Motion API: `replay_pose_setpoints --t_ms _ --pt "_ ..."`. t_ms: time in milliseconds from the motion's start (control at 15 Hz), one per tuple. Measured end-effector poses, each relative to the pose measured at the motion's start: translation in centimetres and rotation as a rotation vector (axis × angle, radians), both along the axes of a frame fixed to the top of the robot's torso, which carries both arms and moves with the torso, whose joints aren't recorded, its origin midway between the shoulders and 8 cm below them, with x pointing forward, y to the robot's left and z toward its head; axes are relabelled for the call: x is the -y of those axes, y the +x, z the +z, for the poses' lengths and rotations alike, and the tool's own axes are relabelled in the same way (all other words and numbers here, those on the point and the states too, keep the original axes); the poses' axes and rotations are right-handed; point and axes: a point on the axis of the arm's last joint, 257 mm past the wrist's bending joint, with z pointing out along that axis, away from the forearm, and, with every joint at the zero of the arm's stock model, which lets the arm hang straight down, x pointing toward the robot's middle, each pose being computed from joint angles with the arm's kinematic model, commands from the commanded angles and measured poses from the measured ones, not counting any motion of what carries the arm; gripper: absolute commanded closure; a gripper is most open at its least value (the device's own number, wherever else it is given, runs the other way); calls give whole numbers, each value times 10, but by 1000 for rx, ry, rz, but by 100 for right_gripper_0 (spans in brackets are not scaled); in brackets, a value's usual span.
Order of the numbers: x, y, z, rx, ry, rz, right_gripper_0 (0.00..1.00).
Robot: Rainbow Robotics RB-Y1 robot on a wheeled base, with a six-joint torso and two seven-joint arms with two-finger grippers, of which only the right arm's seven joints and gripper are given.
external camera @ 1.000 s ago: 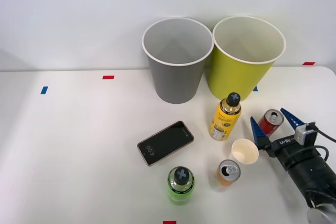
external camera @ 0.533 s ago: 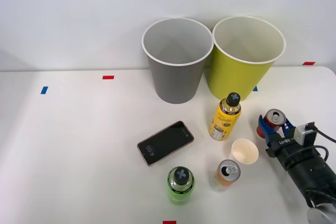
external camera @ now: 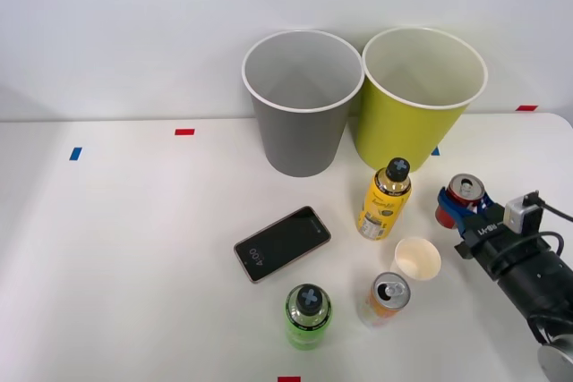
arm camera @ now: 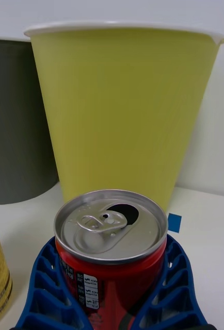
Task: Put cans in the gray bin, plastic bottles in the light green bin
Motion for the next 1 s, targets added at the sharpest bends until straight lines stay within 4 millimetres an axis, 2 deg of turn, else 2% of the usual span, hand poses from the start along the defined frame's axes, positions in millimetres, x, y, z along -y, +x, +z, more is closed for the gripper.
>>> replay_pose_setpoints --t_ms 200,600,733,1000 --pt "-15 4 43 -17 -3 36 100" --pt "-21 15 117 5 5 44 100" --pt "-30 11 135 17 50 66 100" --pt "-65 -12 191 73 168 162 100"
